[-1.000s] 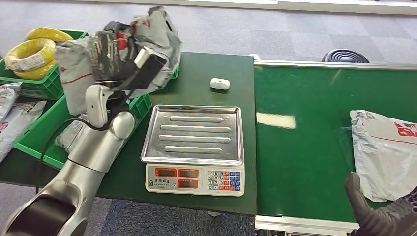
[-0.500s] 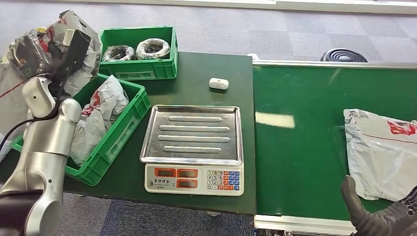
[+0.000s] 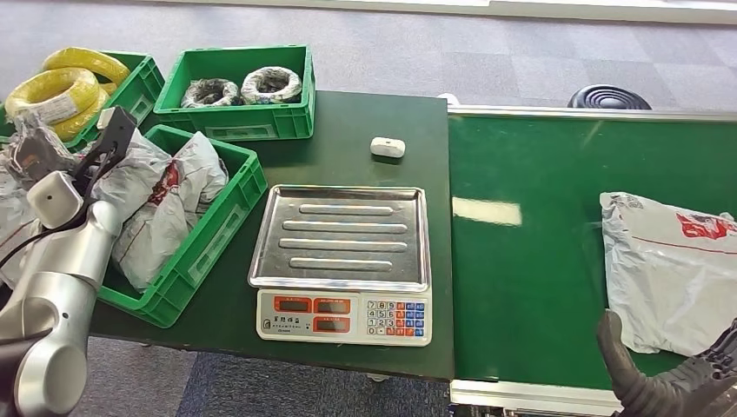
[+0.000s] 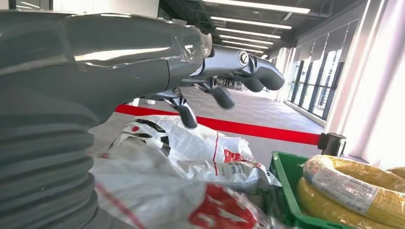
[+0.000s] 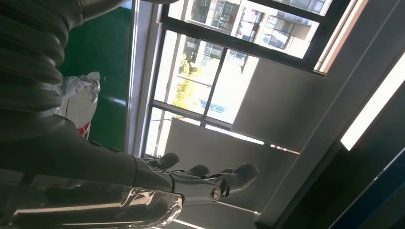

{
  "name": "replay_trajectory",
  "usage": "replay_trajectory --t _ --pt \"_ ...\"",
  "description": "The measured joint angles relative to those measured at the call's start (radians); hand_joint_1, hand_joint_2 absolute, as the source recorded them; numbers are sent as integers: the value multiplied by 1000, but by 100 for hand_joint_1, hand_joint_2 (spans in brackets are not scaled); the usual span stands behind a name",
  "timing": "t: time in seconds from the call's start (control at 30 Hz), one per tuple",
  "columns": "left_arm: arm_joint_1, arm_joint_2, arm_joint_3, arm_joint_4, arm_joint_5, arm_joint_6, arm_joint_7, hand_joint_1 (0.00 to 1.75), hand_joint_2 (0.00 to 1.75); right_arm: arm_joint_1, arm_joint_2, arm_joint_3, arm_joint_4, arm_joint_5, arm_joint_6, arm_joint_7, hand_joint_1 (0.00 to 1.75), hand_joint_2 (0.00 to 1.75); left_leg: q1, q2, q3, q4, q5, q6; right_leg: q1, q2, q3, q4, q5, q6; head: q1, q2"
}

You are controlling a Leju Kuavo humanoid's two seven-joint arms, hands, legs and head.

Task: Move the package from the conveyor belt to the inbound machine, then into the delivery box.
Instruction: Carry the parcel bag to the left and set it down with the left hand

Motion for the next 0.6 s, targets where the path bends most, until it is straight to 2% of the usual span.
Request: replay_trajectory --t 0.13,0.4,0.5,0.6 --pt "0 0 8 11 3 0 -6 0 175 0 3 -1 0 0 0 0 0 175 0 0 0 0 0 0 0 0 0 0 0 0 0 0" --pt "11 -25 57 -53 28 6 -102 0 175 -6 4 -4 0 -5 2 0 0 175 0 0 0 0 0 0 0 0 0 0 0 0 0 0" --pt "34 -49 85 -131 88 31 -168 0 175 -11 4 -4 0 -5 4 0 0 175 0 0 0 0 0 0 0 0 0 0 0 0 0 0" --pt "95 -92 113 -284 214 127 -307 0 175 -10 6 -5 0 -2 18 1 0 175 0 0 0 0 0 0 0 0 0 0 0 0 0 0"
